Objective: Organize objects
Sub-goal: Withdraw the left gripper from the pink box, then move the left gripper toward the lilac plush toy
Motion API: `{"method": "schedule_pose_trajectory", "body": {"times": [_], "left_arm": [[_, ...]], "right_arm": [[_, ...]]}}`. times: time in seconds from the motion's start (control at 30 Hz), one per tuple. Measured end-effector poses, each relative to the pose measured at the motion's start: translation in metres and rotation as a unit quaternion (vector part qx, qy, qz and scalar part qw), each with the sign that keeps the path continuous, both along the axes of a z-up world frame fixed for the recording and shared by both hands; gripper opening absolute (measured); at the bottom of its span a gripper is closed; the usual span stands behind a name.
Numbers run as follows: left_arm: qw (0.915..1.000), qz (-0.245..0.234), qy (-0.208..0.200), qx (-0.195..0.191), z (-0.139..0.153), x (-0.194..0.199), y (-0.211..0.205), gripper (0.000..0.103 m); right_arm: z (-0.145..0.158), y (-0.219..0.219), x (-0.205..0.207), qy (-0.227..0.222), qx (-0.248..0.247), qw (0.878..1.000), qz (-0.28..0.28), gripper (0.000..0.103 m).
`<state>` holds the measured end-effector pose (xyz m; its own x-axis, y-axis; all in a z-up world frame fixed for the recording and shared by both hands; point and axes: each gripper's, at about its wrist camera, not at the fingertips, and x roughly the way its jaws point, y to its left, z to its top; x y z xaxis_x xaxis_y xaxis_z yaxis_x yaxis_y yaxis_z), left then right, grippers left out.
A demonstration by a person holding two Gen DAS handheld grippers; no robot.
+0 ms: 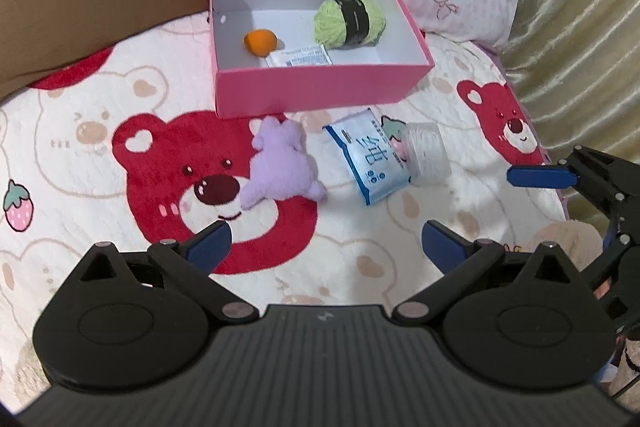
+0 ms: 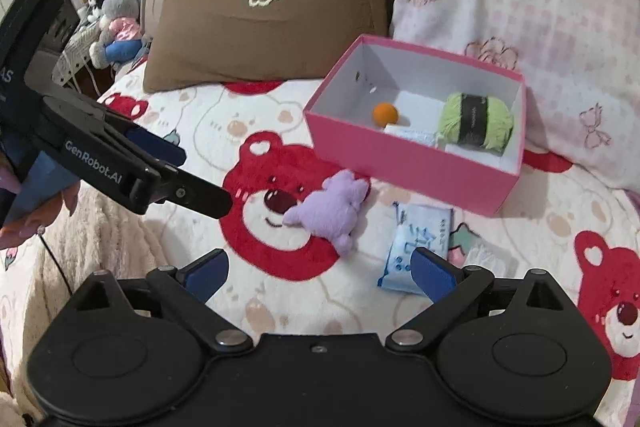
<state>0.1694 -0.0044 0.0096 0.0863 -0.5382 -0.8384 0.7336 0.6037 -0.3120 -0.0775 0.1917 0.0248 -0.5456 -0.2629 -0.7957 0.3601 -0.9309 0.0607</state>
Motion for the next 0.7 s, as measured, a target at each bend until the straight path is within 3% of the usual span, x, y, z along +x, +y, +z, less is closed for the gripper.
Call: {"method": "schedule_pose_trajectory", "body": {"times": [0.5,0.7], "left_arm": [[0.9995,-0.019,0.024,0.008,-0.029,0.001,-0.002,0.103],[0.9998,0.005,0.02,-0.004,-0.039,0.015,0.003,0.103]], "right_arm": [[-0.041,-0.027,-0.013,-0.054,0.041,0.997,0.026,0.1],[-0.057,-0.032,-0.021,-0.075,0.053,0.996,0.011,0.1]]}}
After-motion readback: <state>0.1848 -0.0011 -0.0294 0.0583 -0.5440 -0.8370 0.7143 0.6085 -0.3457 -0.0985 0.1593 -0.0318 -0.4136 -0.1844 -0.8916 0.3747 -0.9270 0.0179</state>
